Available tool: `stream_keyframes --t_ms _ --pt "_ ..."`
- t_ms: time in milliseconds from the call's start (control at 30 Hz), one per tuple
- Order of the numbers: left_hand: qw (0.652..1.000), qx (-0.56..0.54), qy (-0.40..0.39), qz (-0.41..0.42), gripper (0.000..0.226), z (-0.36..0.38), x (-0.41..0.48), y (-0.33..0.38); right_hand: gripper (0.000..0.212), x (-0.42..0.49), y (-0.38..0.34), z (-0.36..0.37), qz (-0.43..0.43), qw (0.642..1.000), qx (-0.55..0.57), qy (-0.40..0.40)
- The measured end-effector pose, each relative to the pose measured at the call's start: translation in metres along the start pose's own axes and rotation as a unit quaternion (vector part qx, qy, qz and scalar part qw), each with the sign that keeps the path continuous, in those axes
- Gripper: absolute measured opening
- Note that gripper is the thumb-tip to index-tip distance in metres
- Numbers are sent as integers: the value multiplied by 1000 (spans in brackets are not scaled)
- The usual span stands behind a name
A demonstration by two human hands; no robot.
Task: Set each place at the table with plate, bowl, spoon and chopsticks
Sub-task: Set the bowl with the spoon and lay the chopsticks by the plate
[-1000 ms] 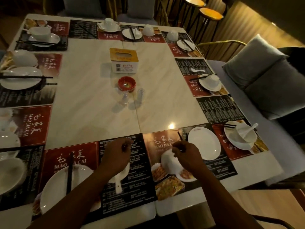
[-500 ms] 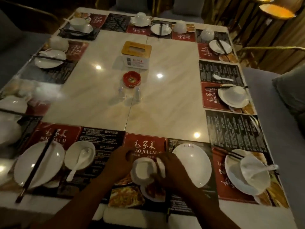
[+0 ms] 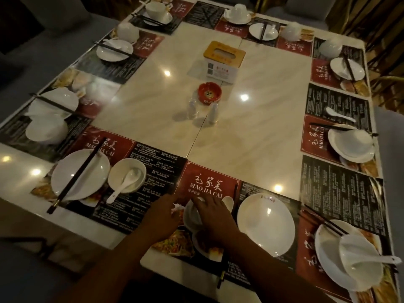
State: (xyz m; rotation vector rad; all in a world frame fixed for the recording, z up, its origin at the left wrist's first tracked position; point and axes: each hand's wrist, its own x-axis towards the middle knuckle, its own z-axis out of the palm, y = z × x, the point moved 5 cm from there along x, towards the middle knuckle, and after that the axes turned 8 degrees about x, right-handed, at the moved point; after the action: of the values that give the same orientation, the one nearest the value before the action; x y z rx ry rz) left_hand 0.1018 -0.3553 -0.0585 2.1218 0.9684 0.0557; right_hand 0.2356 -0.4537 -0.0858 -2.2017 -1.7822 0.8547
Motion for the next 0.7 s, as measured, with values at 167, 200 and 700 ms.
stream_keyframes --t_ms 167,200,700 --pt "996 -36 -33 72 52 -6 15 3 110 9 5 -34 100 970 223 3" --pt "995 -44 -45 83 63 -8 21 5 109 12 7 -44 121 957 262 9" --pt "991 109 -6 76 23 -39 126 15 66 60 36 -86 250 805 529 101"
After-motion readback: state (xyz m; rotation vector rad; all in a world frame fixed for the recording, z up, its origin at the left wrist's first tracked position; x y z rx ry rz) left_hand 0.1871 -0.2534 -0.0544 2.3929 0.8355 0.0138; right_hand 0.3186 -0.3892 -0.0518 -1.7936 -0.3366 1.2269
